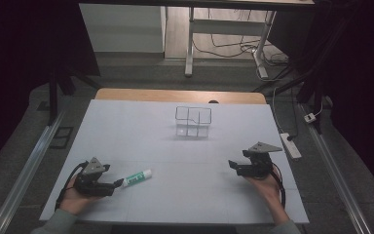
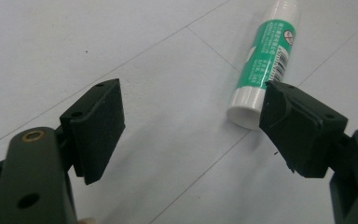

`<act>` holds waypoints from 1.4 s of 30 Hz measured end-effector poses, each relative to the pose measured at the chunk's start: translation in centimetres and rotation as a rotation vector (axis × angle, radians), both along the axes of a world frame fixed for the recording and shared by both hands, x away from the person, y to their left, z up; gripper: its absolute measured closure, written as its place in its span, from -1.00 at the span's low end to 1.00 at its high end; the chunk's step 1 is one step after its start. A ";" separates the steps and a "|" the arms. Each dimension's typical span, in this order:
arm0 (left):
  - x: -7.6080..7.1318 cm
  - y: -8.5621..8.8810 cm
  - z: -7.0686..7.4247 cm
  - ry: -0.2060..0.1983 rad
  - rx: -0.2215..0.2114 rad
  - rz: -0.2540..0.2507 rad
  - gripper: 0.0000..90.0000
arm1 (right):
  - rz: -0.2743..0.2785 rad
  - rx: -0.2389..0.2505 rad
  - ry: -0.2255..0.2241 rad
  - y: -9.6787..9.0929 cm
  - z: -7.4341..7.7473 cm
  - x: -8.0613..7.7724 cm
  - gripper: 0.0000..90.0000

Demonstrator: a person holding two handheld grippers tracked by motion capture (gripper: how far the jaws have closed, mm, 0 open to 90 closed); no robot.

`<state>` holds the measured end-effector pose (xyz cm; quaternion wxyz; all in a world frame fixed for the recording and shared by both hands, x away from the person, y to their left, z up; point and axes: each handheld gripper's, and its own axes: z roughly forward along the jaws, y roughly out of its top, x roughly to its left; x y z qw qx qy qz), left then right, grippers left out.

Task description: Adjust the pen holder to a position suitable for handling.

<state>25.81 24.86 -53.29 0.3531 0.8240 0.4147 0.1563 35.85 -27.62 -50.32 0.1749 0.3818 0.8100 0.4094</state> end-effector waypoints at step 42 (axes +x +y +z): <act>0.2 0.4 0.4 -0.014 -0.061 0.013 -0.52 | 0.013 0.039 0.015 4.1 1.2 6.3 -0.37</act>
